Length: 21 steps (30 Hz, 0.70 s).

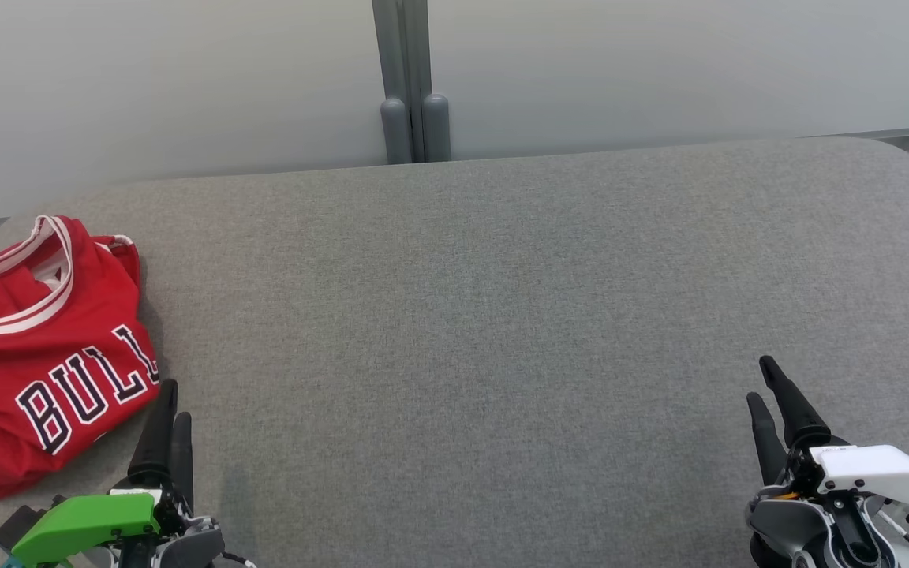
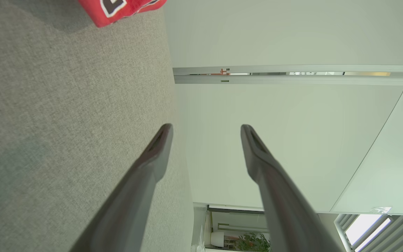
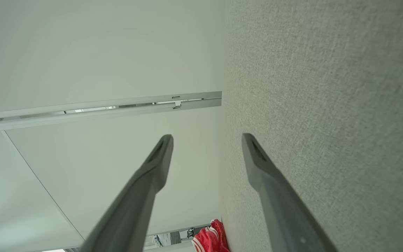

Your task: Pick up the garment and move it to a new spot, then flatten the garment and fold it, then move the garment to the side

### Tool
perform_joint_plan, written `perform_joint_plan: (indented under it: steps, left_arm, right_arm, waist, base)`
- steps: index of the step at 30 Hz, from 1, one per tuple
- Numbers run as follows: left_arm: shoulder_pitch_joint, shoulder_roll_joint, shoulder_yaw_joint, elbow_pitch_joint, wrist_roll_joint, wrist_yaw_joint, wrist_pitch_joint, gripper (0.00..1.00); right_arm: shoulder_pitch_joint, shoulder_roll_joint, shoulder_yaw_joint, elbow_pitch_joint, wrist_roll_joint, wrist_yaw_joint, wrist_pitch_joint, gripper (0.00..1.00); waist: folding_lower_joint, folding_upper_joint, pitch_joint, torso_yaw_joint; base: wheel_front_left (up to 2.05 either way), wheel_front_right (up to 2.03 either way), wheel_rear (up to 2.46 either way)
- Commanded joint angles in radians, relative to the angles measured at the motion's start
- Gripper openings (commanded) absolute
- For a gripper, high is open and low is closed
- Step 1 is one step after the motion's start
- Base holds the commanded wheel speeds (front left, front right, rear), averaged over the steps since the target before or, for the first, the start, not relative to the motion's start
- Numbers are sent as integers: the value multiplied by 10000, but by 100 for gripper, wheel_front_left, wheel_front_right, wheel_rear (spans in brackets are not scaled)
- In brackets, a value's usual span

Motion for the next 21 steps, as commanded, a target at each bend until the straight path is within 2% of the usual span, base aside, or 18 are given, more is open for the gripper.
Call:
perform_joint_plan:
  steps: [1,11,21]
  left_arm:
    - [-169,27,-32,-183,154,-15,-134,100]
    - [-189,42,-70,-120,1121,-6,-610,100]
    - [-220,57,-278,-469,2979,287,-1042,100]
  right_arm:
    - [-184,-45,100,-265,-132,2,-135,100]
    - [-159,-61,197,-449,-1193,3,-613,100]
    - [-172,-76,185,-714,-3040,3,-1047,100]
  waist:
    - [0,-1,2,0]
    - [0,-1,8,10]
    - [0,-1,37,36]
  base:
    - [0,0,0]
    - [0,0,0]
    - [0,0,0]
